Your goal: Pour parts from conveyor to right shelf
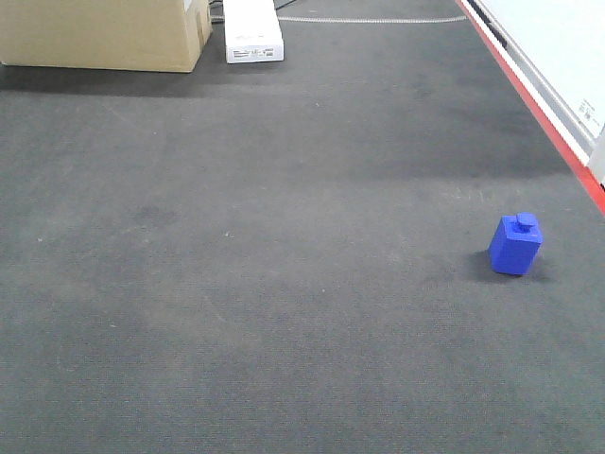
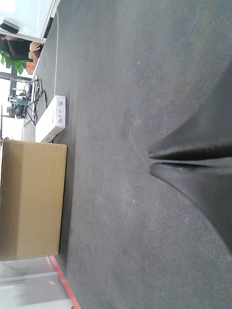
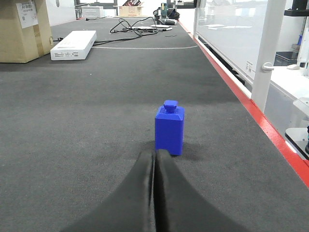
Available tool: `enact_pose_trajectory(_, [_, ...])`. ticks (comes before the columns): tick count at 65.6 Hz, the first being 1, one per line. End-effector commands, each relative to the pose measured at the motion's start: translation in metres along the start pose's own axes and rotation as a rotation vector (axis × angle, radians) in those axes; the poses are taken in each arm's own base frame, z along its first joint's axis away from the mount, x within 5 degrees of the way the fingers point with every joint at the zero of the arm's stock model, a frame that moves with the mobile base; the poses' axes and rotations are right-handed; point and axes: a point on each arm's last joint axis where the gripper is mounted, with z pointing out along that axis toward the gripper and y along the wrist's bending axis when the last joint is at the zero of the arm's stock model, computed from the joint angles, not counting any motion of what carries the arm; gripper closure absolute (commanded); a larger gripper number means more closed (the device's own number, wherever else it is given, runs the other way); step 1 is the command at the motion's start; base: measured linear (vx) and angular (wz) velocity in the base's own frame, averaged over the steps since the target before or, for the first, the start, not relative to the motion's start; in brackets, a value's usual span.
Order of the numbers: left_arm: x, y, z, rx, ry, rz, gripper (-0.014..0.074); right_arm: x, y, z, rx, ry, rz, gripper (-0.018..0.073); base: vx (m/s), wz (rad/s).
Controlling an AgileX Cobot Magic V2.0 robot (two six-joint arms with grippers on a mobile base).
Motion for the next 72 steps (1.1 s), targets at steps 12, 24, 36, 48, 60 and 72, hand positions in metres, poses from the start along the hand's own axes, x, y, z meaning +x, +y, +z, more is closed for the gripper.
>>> enact_pose_trajectory(12, [-0.0138, -0.0029, -0.0026, 0.033, -0.103, -0.004, 0.0603, -0.0050, 0.0000, -0.0008, 0.003, -0.081, -0.012, 0.0567, 0.00, 0.00])
enact_pose_trajectory(24, [-0.0138, -0.0029, -0.0026, 0.033, -0.103, -0.004, 0.0603, -0.0050, 0.0000, -0.0008, 0.003, -0.081, -0.012, 0.0567, 0.00, 0.00])
enact_pose_trajectory(36, [-0.0138, -0.0029, -0.0026, 0.033, -0.103, -0.004, 0.0603, -0.0050, 0.0000, -0.0008, 0.003, -0.081, -0.012, 0.0567, 0.00, 0.00])
enact_pose_trajectory(48, [-0.0138, -0.0029, -0.0026, 0.033, -0.103, -0.004, 0.0603, -0.0050, 0.0000, -0.0008, 0.003, -0.081, -0.012, 0.0567, 0.00, 0.00])
enact_pose_trajectory(60, [-0.0138, -0.0029, -0.0026, 0.033, -0.103, -0.004, 0.0603, -0.0050, 0.0000, -0.0008, 0.003, -0.081, -0.012, 0.0567, 0.00, 0.00])
enact_pose_trajectory(72, [-0.0138, -0.0029, -0.0026, 0.033, -0.103, -0.004, 0.0603, -0.0064, 0.0000, -0.0009, 0.003, -0.096, -0.020, 0.0567, 0.00, 0.00])
